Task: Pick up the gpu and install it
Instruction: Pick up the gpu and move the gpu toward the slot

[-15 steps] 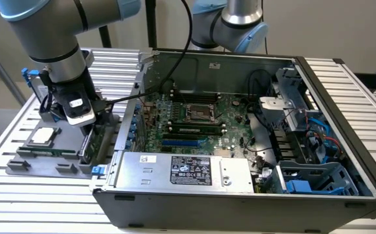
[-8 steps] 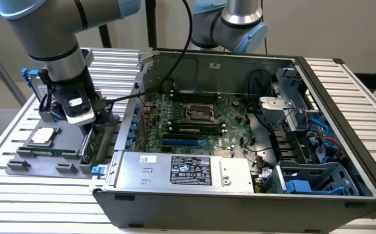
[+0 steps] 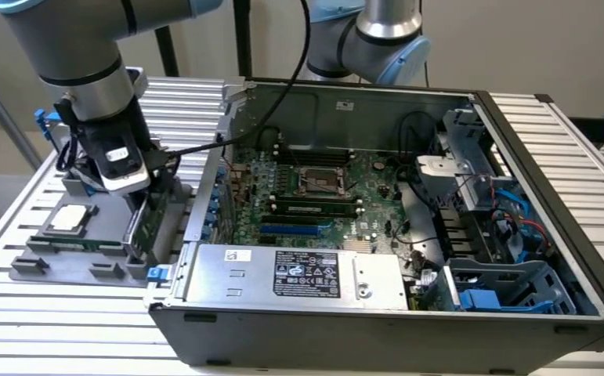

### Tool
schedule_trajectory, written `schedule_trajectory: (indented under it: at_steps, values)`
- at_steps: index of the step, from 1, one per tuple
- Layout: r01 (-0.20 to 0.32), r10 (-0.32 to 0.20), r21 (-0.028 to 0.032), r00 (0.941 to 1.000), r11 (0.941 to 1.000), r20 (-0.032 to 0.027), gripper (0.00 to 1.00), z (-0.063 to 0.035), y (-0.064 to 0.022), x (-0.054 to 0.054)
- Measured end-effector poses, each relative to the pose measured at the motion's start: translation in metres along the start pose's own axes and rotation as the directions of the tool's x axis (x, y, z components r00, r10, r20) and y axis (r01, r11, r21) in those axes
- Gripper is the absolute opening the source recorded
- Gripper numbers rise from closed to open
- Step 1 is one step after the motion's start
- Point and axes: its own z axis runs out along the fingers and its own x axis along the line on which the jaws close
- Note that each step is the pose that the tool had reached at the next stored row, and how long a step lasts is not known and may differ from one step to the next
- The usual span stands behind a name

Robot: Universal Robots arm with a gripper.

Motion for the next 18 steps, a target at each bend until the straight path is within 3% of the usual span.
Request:
schedule_trajectory:
  at_steps: [5, 18]
  values:
    - [0.000, 0.000, -0.0002, 1.0000, 1.0000, 0.0002, 0.00, -0.0169, 0.0008, 0.000]
    - [0.000, 0.000, -0.0001, 1.0000, 1.0000, 0.0000, 0.00, -0.0762, 0.0002, -0.004]
